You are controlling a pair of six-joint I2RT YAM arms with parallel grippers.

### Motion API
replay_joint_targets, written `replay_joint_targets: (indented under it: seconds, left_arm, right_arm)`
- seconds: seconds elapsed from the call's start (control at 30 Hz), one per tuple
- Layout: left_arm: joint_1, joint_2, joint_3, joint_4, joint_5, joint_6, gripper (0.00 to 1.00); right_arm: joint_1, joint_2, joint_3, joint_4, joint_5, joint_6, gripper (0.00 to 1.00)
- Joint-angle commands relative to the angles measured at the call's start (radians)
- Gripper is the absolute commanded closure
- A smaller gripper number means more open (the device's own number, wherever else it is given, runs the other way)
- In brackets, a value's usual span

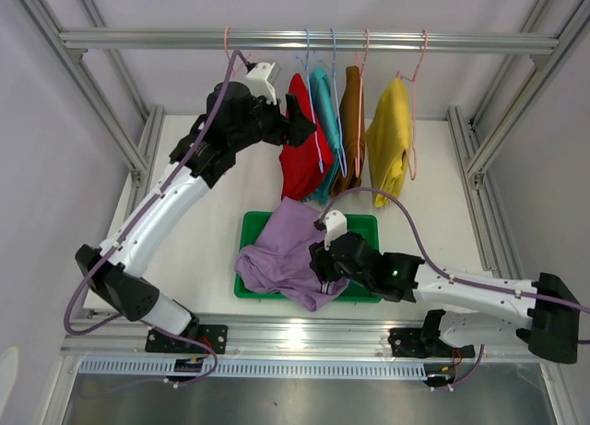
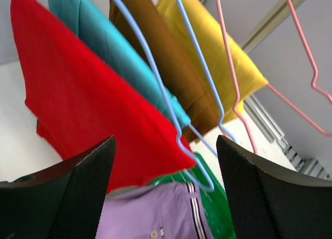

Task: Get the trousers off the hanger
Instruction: Pick up the hanger from the clothesline.

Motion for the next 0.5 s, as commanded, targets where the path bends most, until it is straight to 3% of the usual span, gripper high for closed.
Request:
replay_joint_targets:
  seconds: [0.0,0.37,0.47]
  left_arm:
    - [-0.008,0.046,0.065,0.122,0.025,-0.016,0.17]
    - [-0.008,0.26,0.202,0.164,0.012,-0.024,0.18]
    - [-0.008,0.299,0.225,0.169,0.012,-0.03,0.31]
  right_arm:
    - [-0.001,-0.067,-0.015,-0.044,0.028,0.012,0.48]
    - [-0.038,-0.15,-0.072,-0.07,0.021,-0.008,0.45]
    - [-0.039,-0.15,-0.077,-0.067,0.025,-0.008,0.45]
